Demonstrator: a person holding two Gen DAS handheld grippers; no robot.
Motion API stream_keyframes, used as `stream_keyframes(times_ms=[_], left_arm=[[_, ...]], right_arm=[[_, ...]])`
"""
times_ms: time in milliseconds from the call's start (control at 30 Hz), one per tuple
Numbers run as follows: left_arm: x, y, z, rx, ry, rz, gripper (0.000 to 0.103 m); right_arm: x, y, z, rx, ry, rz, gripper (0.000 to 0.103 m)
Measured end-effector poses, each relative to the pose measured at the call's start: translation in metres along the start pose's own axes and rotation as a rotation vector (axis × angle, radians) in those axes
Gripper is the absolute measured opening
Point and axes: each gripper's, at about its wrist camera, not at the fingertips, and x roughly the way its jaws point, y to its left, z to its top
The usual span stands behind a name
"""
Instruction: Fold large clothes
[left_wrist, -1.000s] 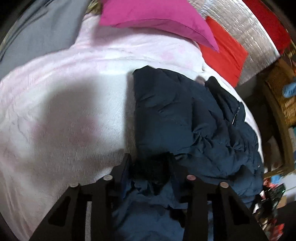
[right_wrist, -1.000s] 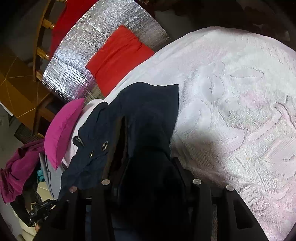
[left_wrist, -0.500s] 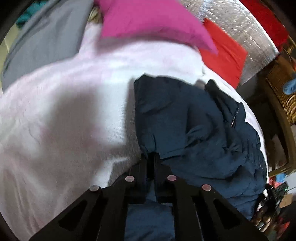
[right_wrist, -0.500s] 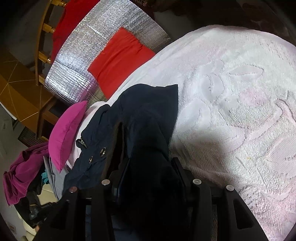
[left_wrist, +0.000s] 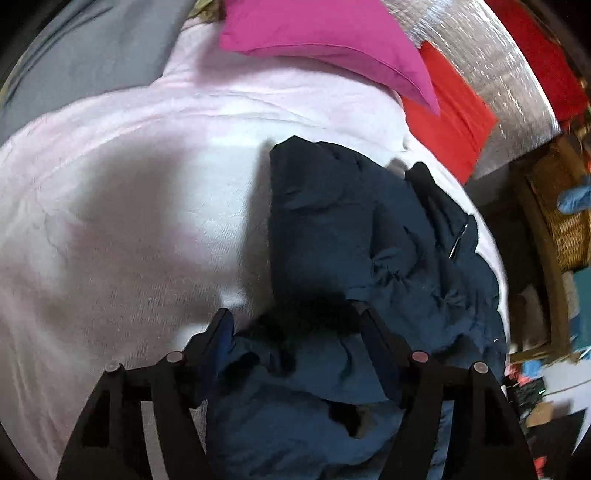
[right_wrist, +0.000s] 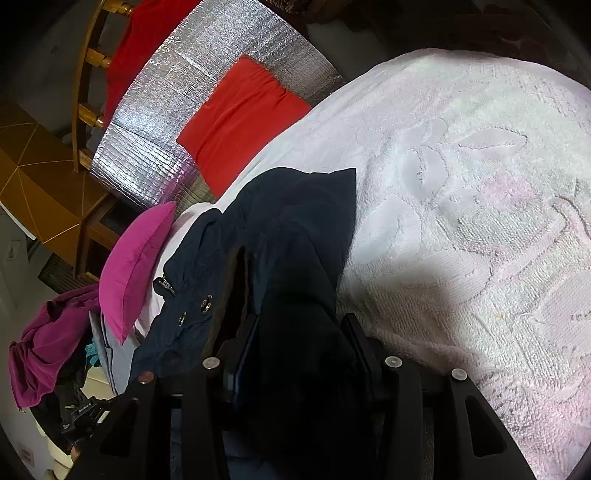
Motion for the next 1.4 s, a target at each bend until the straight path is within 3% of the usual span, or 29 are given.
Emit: stream_keyframes(times_ms=[33, 67, 100, 133, 233, 333, 400, 467, 700, 800, 867, 900, 967, 1000, 1033, 1200, 1300, 1400], left_arm=[[0.001, -0.004, 0.000, 0.026, -0.006, 0.035, 0.039], [0.002, -0.007, 0.000, 0.046, -0.017, 0.067, 0.032], [-0.001, -0.008, 0.000, 0.051, -0.039, 0.076, 0.018], [-0.005, -0.007, 0.001, 0.038, -0.050, 0.051, 0.008], [-0.019, -0.008, 0.004, 0.037, -0.102, 0.021, 0.007], [-0.025, -0.015, 0.000, 0.083, -0.126, 0.059, 0.006], [-0.010, -0.013, -0.003, 0.106, -0.080, 0.125, 0.006], [0.004, -0.007, -0.005, 0.088, -0.033, 0.133, 0.007], [-0.024, 0.008, 0.003, 0.035, -0.073, 0.109, 0.006], [-0.023, 0.015, 0.005, 0.012, -0.058, 0.136, 0.006], [-0.023, 0.018, 0.003, -0.007, -0.041, 0.113, 0.006], [-0.023, 0.020, 0.003, -0.013, -0.031, 0.103, 0.007], [-0.027, 0.026, 0.003, -0.038, -0.014, 0.099, 0.022], [-0.030, 0.029, 0.000, -0.048, -0.015, 0.092, 0.037], [-0.033, 0.029, -0.003, -0.053, -0.022, 0.086, 0.045], [-0.049, 0.020, -0.009, -0.017, -0.073, 0.081, 0.047], [-0.049, 0.006, -0.013, 0.026, -0.078, 0.064, 0.056], [-0.035, -0.001, -0.017, 0.065, -0.054, 0.112, 0.059]], right_arm=[[0.000, 0.000, 0.000, 0.001, 0.000, 0.001, 0.049], [-0.001, 0.000, 0.000, 0.002, -0.001, 0.003, 0.049], [-0.001, -0.001, 0.000, 0.004, -0.002, 0.007, 0.049], [-0.001, 0.000, 0.000, 0.006, -0.002, 0.009, 0.049], [-0.001, 0.001, -0.001, 0.003, -0.007, 0.007, 0.048], [-0.002, 0.001, -0.002, 0.004, -0.011, 0.007, 0.047], [-0.002, 0.001, -0.003, 0.005, -0.012, 0.010, 0.047], [-0.002, 0.000, -0.003, 0.006, -0.013, 0.010, 0.047], [0.000, 0.000, -0.003, 0.006, -0.014, 0.017, 0.047], [0.000, 0.000, -0.003, 0.013, -0.014, 0.024, 0.047], [0.000, -0.001, -0.004, 0.017, -0.014, 0.027, 0.048], [0.000, -0.001, -0.004, 0.017, -0.014, 0.027, 0.048], [0.000, -0.001, -0.004, 0.017, -0.014, 0.028, 0.048], [0.000, -0.001, -0.004, 0.018, -0.015, 0.029, 0.048], [0.000, 0.000, -0.004, 0.019, -0.015, 0.029, 0.048], [0.000, -0.001, -0.005, 0.026, -0.020, 0.038, 0.048], [-0.002, -0.003, -0.006, 0.045, -0.022, 0.060, 0.051], [-0.005, -0.002, -0.007, 0.060, -0.012, 0.091, 0.062]])
